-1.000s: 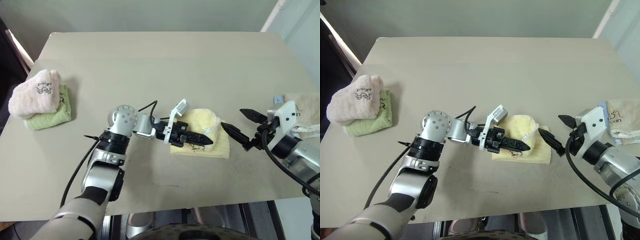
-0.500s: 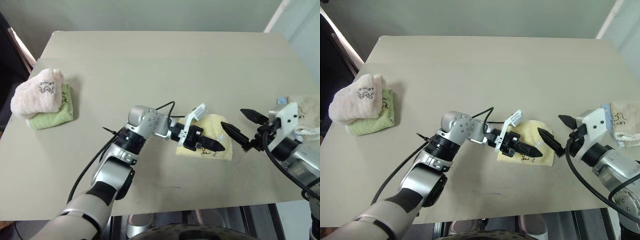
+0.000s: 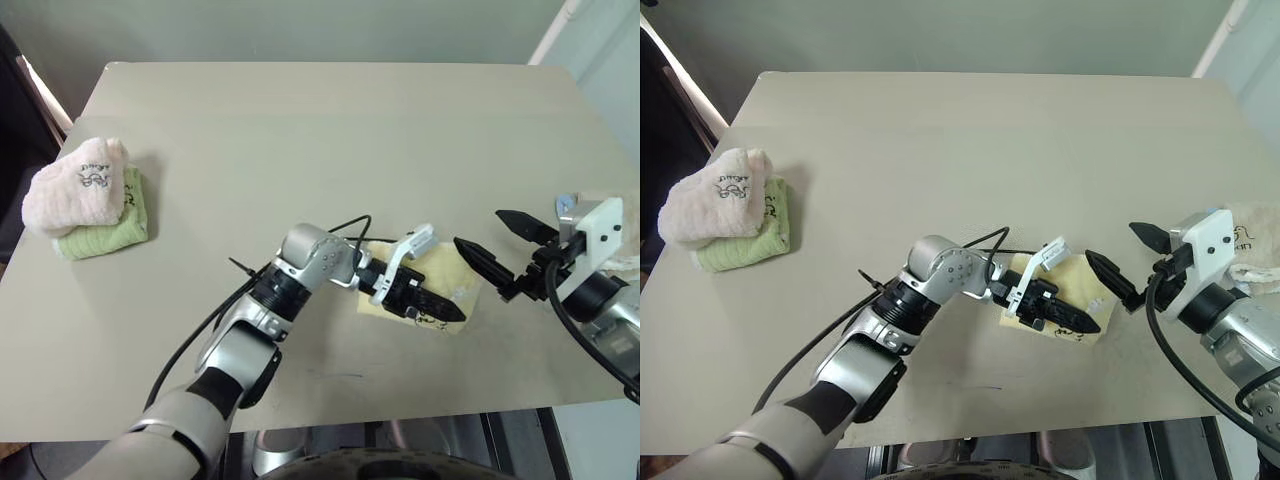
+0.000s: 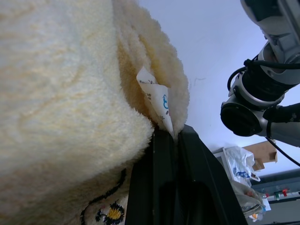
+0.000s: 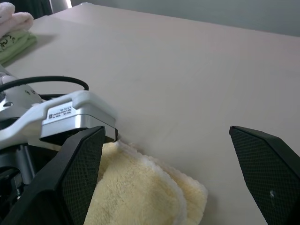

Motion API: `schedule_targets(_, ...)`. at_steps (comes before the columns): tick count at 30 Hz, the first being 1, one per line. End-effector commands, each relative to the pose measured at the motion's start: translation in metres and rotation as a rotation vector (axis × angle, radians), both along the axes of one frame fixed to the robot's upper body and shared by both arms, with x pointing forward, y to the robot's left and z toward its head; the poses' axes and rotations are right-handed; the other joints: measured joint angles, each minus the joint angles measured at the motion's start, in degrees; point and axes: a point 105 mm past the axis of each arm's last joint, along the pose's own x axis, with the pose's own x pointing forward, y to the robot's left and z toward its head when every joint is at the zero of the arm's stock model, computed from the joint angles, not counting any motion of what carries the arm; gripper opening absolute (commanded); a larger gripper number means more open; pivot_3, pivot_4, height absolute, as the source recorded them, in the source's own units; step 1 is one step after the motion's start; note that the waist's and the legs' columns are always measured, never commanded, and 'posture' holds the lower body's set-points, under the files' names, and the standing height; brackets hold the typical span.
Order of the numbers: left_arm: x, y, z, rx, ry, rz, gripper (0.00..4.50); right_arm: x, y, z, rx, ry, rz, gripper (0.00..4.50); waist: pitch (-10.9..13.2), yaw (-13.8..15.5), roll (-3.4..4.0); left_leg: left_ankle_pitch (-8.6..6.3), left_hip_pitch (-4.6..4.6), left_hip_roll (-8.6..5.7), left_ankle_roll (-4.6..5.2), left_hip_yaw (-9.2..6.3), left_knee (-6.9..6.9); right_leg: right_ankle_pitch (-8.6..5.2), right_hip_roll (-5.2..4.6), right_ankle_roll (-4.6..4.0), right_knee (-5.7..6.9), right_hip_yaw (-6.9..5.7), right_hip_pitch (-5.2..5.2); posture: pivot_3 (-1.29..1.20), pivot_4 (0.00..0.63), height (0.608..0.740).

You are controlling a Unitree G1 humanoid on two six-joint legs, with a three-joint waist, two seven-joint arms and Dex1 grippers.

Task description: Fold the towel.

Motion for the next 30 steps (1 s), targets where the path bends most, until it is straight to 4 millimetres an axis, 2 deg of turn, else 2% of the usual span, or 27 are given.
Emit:
schedule_targets(1,-0.004,-0.004,0.010,-0.050,-0.023,-0.028,0.05,-0.003,0.000,0.010,-0.015,-0.040,-0.004,4.50,0.00,0.00,0.00,-0.01,0.00,0.00,0.02,0.02,0.00,0.00,0.00,0.02,0.00,0.04,0.00,0.00,0.150,0.740)
schedule_targets(3,-0.004,-0.004,0.010,-0.051,-0.023,-0.028,0.05,-0.003,0.000,0.010,-0.015,-0.040,-0.005,4.50,0.00,-0.01,0.00,-0.05,0.01,-0.01,0.09,0.07,0.01,0.00,0.00,0.10,0.00,0.17,0.00,0.00,0.150,0.740)
schedule_targets(6,0.005,-0.008,0.013,-0.087,-0.025,0.036,0.78,-0.002,-0.003,0.012,-0.028,-0.038,-0.002,4.50,0.00,-0.02,0.00,-0.09,0.04,-0.06,0.15,0.20,0.03,0.00,0.00,0.24,-0.01,0.44,-0.01,0.00,0.150,0.740)
schedule_targets(12,0.013,-0.009,0.019,-0.116,-0.036,0.084,2.91,-0.001,-0.003,0.013,-0.029,-0.039,0.002,4.50,0.00,-0.04,0.00,-0.26,0.08,-0.11,0.38,0.47,0.15,-0.04,-0.03,0.47,-0.02,0.76,-0.01,0.00,0.150,0.740)
schedule_targets(16,0.019,-0.003,0.031,-0.152,-0.055,0.112,4.35,-0.002,-0.004,0.015,-0.023,-0.048,0.000,4.50,0.00,-0.04,0.00,-0.30,0.08,-0.11,0.44,0.54,0.16,-0.06,-0.03,0.50,-0.03,0.80,-0.02,0.00,0.150,0.740)
schedule_targets(19,0.027,0.008,0.046,-0.232,-0.120,0.157,4.45,-0.003,-0.005,0.014,-0.018,-0.041,0.000,4.50,0.00,-0.04,0.00,-0.31,0.08,-0.11,0.46,0.58,0.16,-0.06,-0.03,0.51,-0.02,0.83,-0.04,0.00,0.150,0.740)
schedule_targets(23,0.049,0.031,0.051,-0.250,-0.341,0.288,4.45,-0.007,0.000,0.011,0.000,-0.030,0.032,4.50,-0.01,-0.06,0.01,-0.32,0.09,-0.10,0.47,0.59,0.16,-0.06,-0.01,0.50,-0.02,0.84,-0.06,0.00,0.150,0.740)
schedule_targets(26,0.050,0.050,0.065,-0.363,-0.460,0.310,4.50,-0.011,0.006,0.009,0.030,-0.031,0.062,3.85,-0.01,-0.09,0.02,-0.36,0.10,-0.09,0.52,0.60,0.14,-0.08,0.00,0.47,-0.01,0.86,-0.08,0.00,0.150,0.740)
schedule_targets(30,0.054,0.071,0.068,-0.413,-0.646,0.365,4.50,-0.018,0.016,0.000,0.050,-0.012,0.110,2.42,-0.01,-0.03,0.02,-0.47,0.06,-0.10,0.64,0.60,0.19,-0.12,0.00,0.44,-0.01,0.85,-0.11,0.00,0.150,0.740)
